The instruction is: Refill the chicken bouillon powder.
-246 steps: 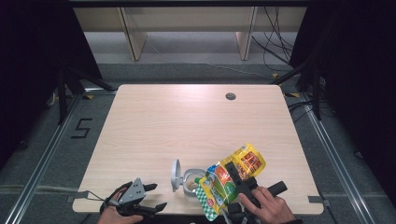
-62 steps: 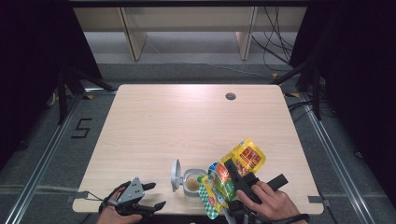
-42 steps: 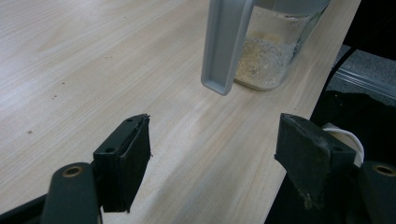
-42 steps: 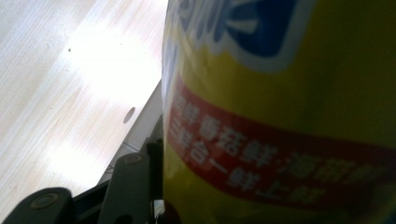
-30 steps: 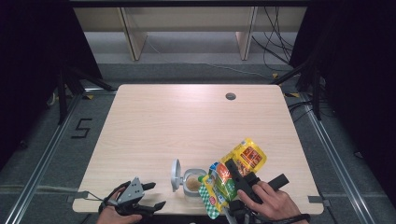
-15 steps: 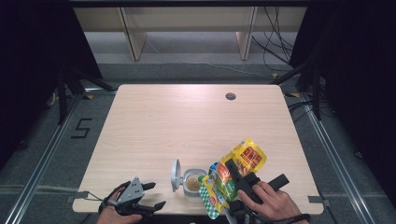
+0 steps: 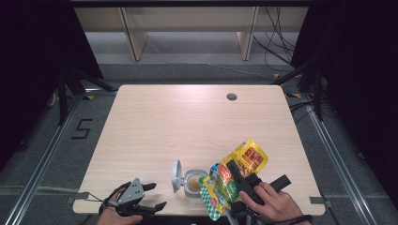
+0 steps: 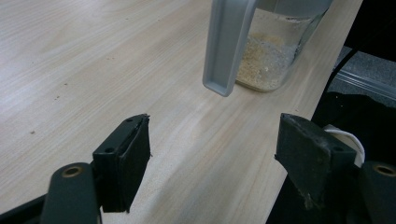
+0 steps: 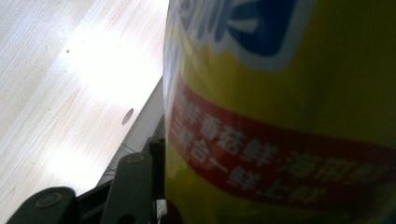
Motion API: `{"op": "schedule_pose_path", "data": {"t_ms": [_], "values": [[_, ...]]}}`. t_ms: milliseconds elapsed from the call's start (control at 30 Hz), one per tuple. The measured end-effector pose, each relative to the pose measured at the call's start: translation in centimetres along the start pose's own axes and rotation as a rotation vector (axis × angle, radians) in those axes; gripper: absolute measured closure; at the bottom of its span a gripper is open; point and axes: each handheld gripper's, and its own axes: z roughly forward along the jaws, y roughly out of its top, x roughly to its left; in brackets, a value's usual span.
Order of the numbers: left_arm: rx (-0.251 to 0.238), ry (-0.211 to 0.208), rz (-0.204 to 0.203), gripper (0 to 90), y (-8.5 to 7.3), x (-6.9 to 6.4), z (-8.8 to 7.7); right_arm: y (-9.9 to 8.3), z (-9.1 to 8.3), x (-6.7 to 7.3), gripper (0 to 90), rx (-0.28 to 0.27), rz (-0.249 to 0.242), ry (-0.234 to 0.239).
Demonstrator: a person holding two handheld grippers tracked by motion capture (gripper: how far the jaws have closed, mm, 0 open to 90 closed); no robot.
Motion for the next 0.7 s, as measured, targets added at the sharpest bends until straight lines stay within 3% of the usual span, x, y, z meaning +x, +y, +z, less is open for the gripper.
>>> {"op": "schedule_pose_path", "data": {"t_ms": [100,200,267,700], "values": [[0.006,-0.003,-0.012,25.8,0.02,0.0,-0.02,-0.03,0.01,0.02,56.1,0.001,-0.002,0.0],[0.004,-0.005,0.018,25.7,0.08,0.16,-0.05,-0.04,-0.01,0.05,56.1,0.001,-0.001,0.0],[0.005,0.004,-0.01,25.6,0.0,-0.01,0.0,-0.04,-0.01,0.03,56.1,0.0,-0.002,0.0],[0.004,-0.002,-0.01,25.6,0.02,0.01,-0.03,-0.06,-0.09,-0.01,56.2,0.001,-0.012,-0.003]]}}
